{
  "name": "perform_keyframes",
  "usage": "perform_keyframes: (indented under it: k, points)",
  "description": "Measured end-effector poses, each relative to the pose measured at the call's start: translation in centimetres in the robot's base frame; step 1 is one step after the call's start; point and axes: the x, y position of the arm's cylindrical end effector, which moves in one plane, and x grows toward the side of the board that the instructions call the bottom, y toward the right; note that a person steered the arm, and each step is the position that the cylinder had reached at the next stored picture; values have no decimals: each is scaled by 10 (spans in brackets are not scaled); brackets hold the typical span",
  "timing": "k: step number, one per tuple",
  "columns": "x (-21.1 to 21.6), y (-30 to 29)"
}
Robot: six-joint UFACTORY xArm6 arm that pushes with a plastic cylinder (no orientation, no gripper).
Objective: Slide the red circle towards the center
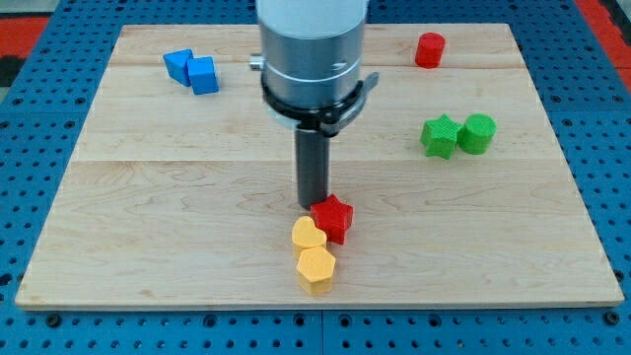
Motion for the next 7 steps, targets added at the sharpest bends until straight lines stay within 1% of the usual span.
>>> perform_keyframes:
  k: [1, 2, 3, 4, 5, 6, 7]
  points:
    - [-13, -12]
    - [-63, -8]
    - [-142, 72]
    - [-199, 174]
    - [-233, 267]
    - [-291, 248]
    - [-278, 182]
